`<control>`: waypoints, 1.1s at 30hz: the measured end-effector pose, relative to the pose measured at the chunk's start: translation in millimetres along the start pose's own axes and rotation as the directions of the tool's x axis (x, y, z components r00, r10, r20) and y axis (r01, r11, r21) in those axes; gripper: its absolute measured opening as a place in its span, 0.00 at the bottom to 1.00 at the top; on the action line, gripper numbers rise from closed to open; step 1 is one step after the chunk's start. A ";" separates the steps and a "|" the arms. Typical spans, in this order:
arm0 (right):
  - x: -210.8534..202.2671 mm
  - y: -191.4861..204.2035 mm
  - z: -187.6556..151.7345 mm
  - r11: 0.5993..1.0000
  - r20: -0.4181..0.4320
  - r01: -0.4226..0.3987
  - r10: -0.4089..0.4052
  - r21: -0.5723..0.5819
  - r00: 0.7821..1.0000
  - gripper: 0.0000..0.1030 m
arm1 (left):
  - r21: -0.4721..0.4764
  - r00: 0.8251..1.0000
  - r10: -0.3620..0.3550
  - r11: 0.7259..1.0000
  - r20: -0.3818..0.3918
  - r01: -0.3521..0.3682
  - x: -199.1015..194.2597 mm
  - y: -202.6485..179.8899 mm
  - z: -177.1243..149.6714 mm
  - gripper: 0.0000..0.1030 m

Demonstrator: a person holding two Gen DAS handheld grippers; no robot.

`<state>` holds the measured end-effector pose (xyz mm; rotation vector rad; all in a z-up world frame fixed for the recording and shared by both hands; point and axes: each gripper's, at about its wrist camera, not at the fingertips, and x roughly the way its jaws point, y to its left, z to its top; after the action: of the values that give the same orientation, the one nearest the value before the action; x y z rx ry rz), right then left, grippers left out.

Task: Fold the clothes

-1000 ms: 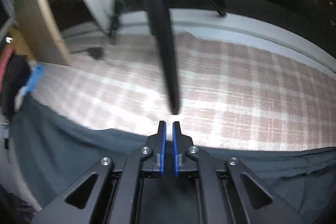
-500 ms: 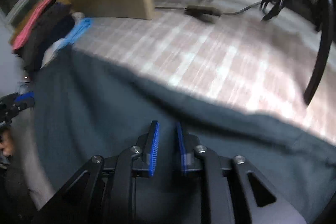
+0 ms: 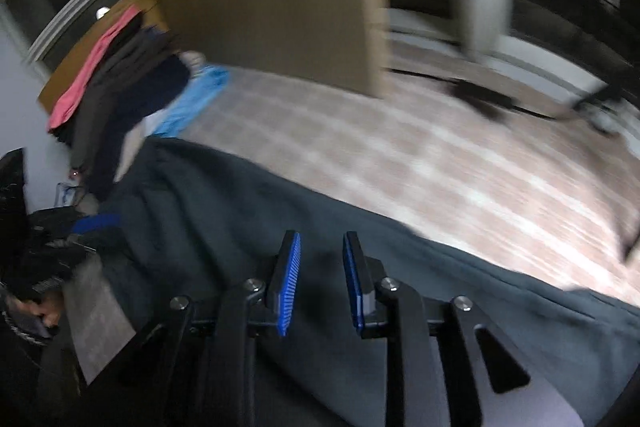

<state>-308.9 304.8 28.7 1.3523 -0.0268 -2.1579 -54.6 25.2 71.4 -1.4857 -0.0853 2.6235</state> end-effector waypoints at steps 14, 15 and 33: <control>-79.4 15.8 -31.7 0.979 0.099 0.160 -0.173 0.129 0.980 0.35 | -0.074 0.974 0.220 0.974 0.056 -0.215 -77.6 -15.9 -3.5 0.67; -93.8 16.3 -39.6 0.976 0.115 0.163 -0.181 0.146 0.977 0.35 | -0.073 0.974 0.219 0.974 0.059 -0.215 -80.5 -19.0 -3.0 0.67; -403.5 -225.4 -325.3 0.511 0.125 0.324 -0.663 0.797 0.738 0.44 | 0.201 0.978 -0.207 0.959 0.006 0.202 -58.9 -206.5 0.1 0.66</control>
<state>-17.8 778.6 129.9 1.3520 -0.8837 -3.1428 -8.0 221.7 144.4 -1.3013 0.0206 2.4084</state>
